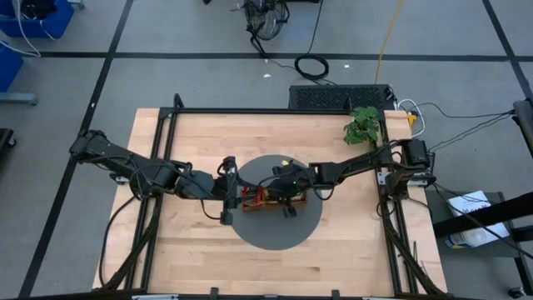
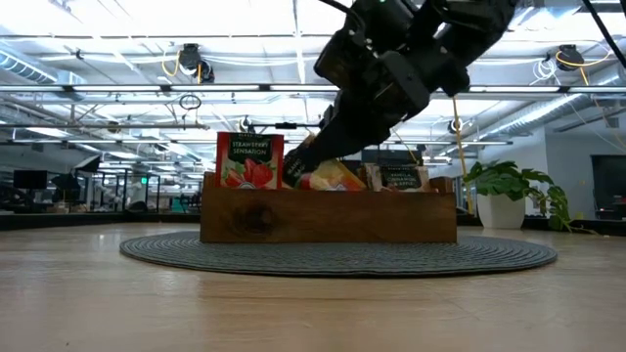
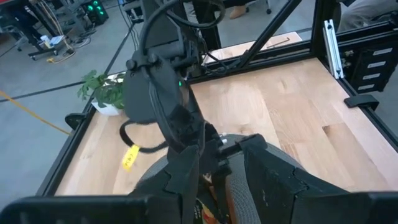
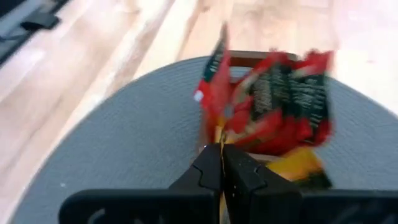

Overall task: Pick & Place Tea
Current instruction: Put the yellow tea bag into the middle section of the wooden organizer

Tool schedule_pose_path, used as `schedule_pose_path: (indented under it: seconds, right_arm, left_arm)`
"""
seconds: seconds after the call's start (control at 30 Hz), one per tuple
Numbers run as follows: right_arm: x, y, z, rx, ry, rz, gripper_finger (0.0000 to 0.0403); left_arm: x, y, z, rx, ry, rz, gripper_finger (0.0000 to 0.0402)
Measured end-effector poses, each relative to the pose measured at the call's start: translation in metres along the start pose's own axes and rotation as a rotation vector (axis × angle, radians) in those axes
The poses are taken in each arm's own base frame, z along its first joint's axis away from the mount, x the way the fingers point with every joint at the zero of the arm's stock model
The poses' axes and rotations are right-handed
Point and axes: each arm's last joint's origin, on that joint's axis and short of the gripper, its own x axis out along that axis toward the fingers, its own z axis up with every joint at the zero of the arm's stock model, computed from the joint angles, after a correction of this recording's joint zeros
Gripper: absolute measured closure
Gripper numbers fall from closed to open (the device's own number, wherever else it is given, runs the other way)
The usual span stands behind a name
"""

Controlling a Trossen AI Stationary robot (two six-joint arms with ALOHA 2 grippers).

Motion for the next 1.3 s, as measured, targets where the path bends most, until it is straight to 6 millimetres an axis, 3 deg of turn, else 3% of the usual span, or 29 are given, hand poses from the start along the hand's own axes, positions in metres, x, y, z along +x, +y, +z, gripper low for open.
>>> schedule_pose_path:
  seconds: [0.33,0.8,1.3]
  right_arm:
    - [-0.010,0.016,-0.001,-0.028,-0.063,-0.122,0.0403]
    - [-0.020,0.026,-0.039,0.059,-0.285,-0.191,0.0403]
    - [-0.027,0.031,-0.046,0.026,-0.386,-0.264,0.0403]
  left_arm:
    - [0.000,0.001,-0.001,-0.007,0.008,0.017,0.0268]
    - [0.000,0.001,-0.001,-0.014,0.008,0.026,0.0268]
    - [0.000,0.001,-0.001,-0.017,0.006,0.027,0.0268]
